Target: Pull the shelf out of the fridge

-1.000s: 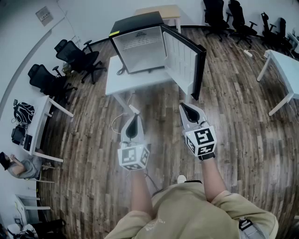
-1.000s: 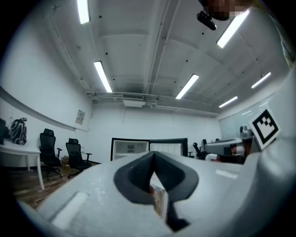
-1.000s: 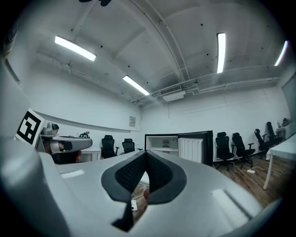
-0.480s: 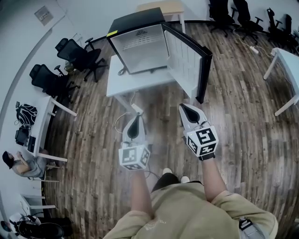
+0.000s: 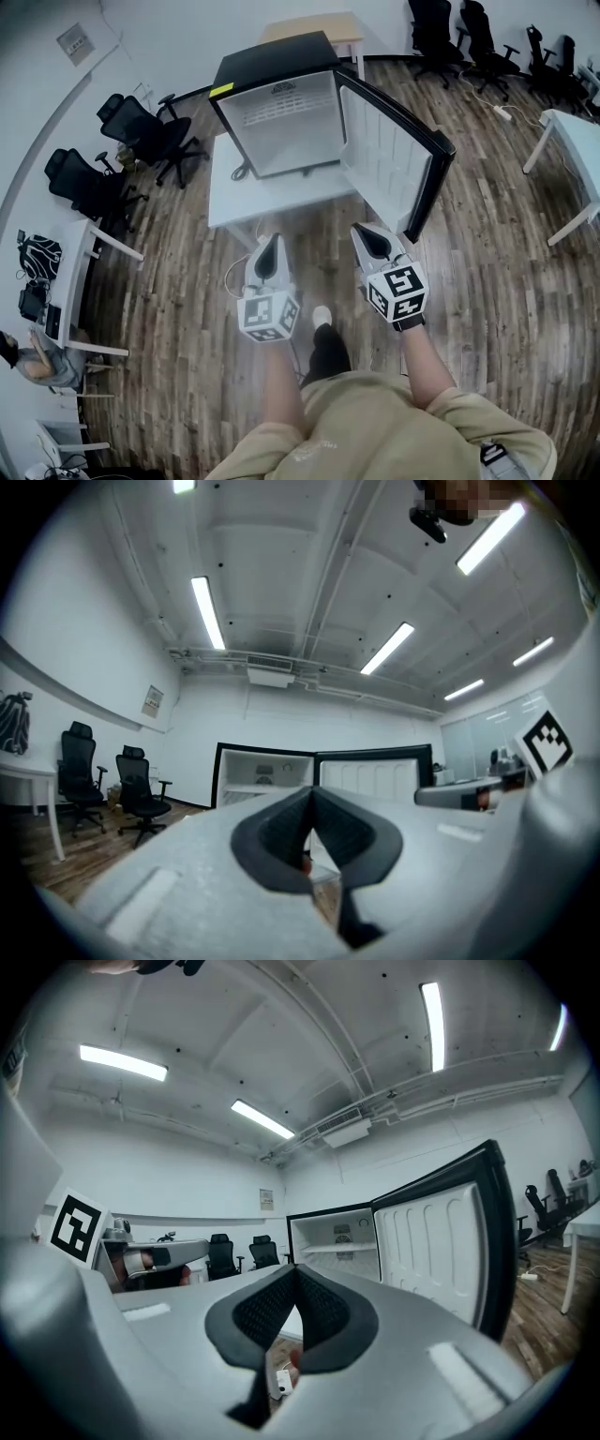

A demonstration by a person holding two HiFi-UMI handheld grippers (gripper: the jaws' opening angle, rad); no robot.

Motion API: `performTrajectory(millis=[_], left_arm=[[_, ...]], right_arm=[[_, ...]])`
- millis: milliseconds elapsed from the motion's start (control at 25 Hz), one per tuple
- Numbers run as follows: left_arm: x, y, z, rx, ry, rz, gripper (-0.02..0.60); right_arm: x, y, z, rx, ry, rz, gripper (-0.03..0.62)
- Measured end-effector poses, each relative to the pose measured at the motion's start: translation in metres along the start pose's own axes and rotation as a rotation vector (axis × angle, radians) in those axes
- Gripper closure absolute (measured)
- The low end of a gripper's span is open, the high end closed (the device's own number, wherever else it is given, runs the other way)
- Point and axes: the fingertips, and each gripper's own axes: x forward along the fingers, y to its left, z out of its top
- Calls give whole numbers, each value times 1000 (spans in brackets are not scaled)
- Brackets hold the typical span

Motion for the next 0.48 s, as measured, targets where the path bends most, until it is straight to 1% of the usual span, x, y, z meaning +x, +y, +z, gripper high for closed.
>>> performTrajectory(millis=[160,280,480], left_arm=[[64,57,10,-5,-14,-39,580],[114,99,16,-23,-28,-56,580],[186,168,17,-46,-19,-88,580]], right_arm=[[81,-13,15,-1,3,-39,591],[140,-26,26,9,-2,-64,591],[236,-38,27,39,33,-101,591]])
